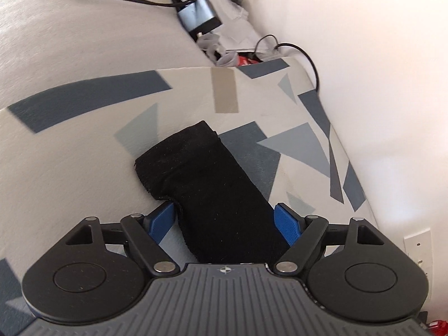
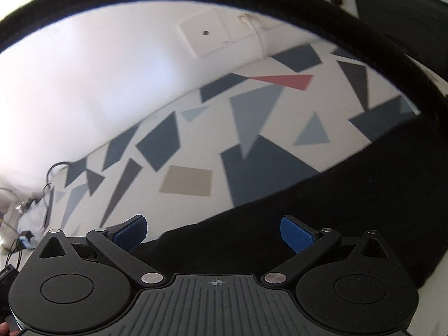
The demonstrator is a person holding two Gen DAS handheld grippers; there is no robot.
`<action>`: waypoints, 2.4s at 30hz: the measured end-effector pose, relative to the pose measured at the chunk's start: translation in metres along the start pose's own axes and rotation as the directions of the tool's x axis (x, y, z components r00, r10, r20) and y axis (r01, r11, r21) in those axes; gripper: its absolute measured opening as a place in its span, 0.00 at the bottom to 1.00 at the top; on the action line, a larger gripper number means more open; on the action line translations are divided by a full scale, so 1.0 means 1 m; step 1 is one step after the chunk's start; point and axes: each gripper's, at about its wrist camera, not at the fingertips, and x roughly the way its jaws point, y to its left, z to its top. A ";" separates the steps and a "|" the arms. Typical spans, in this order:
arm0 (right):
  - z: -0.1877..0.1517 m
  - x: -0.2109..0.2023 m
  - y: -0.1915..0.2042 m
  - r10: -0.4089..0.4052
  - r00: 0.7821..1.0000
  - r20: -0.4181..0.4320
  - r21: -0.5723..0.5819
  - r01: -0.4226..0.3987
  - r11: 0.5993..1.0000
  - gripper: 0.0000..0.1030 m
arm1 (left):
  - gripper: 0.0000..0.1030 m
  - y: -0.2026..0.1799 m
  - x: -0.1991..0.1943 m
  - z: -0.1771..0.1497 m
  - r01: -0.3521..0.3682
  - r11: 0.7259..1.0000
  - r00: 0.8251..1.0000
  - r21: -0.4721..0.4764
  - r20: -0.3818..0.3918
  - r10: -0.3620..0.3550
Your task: Fold clothes
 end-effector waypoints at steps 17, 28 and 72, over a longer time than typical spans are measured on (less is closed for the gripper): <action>-0.012 0.007 -0.020 -0.088 0.996 -0.021 -0.001 0.088 0.996 0.99 | 0.08 0.023 -0.007 0.006 0.008 0.996 0.995 -0.087 0.097 0.000; -0.011 0.012 0.000 -0.067 0.997 -0.046 -0.046 0.065 0.997 0.99 | 0.36 0.026 -0.004 0.004 -0.004 1.000 0.997 -0.016 0.083 0.005; -0.010 -0.032 -0.070 -0.195 0.981 0.007 0.106 0.194 0.975 0.99 | 0.09 -0.131 -0.069 -0.180 0.270 0.460 0.925 0.846 -0.095 -0.369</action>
